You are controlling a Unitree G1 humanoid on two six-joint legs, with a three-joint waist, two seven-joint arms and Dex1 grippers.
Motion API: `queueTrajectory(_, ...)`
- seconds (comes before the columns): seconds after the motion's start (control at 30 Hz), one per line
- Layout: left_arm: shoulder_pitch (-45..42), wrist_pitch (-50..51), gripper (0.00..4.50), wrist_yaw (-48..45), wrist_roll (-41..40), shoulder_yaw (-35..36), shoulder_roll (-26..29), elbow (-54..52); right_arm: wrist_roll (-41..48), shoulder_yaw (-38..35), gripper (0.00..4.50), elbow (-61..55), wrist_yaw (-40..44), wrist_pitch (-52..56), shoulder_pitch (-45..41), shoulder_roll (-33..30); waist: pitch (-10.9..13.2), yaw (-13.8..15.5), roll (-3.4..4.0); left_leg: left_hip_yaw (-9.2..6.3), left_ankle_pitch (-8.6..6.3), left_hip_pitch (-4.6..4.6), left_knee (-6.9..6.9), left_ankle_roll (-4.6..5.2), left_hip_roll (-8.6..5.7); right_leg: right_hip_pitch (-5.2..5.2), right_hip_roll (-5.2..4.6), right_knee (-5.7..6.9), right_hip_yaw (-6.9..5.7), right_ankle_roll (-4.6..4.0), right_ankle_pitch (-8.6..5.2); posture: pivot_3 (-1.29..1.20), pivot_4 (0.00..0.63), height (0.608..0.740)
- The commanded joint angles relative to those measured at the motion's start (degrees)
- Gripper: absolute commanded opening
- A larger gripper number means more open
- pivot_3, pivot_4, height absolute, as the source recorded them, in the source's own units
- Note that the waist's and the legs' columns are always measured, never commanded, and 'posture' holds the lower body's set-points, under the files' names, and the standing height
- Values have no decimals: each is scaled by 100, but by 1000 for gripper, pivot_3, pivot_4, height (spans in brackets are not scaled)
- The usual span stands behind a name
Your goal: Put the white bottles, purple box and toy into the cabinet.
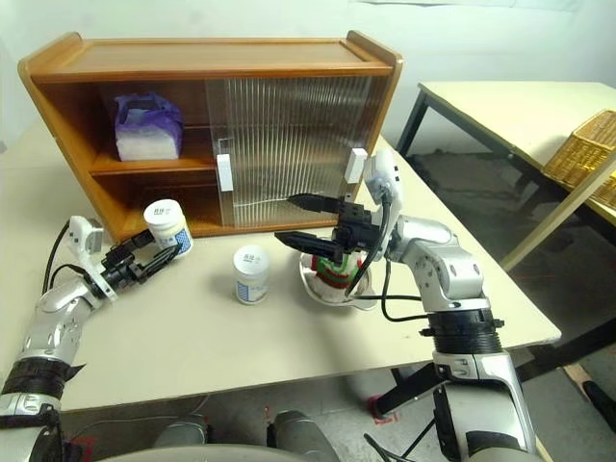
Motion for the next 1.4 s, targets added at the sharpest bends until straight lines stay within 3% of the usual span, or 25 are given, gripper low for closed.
queueTrajectory(0.03,-344,-144,3047,484,209,97,-62,347,-64,39,4500,-42,-2,-21,38,1,0,-2,0,0,0,0,0,0,-1,0,0,0,0,1,0,-63,0,740)
queueTrajectory(0.7,-2317,-964,3047,2293,981,41,-567,3340,6,2,4500,-279,-180,154,67,-30,2,-20,-1,4,25,2,6,42,-27,26,-18,-39,-9,59,33,-87,0,740)
queueTrajectory(1.3,-2689,-1137,3047,2587,1408,-61,-895,3956,16,-37,4500,-310,-175,155,136,-92,3,-69,-1,28,34,-4,7,59,-57,33,-35,-73,-8,97,52,-94,0,740)
queueTrajectory(1.33,-2683,-1148,3788,2603,1423,-66,-892,3953,14,-32,4500,-300,-176,159,121,-89,3,-70,-1,28,35,-3,7,61,-58,33,-35,-73,-8,97,52,-94,0,740)
queueTrajectory(1.4,-2662,-1171,4457,2601,1435,-70,-885,3935,7,-18,4500,-284,-167,161,98,-85,3,-70,-1,28,37,-2,7,64,-60,35,-37,-73,-8,98,52,-88,0,740)
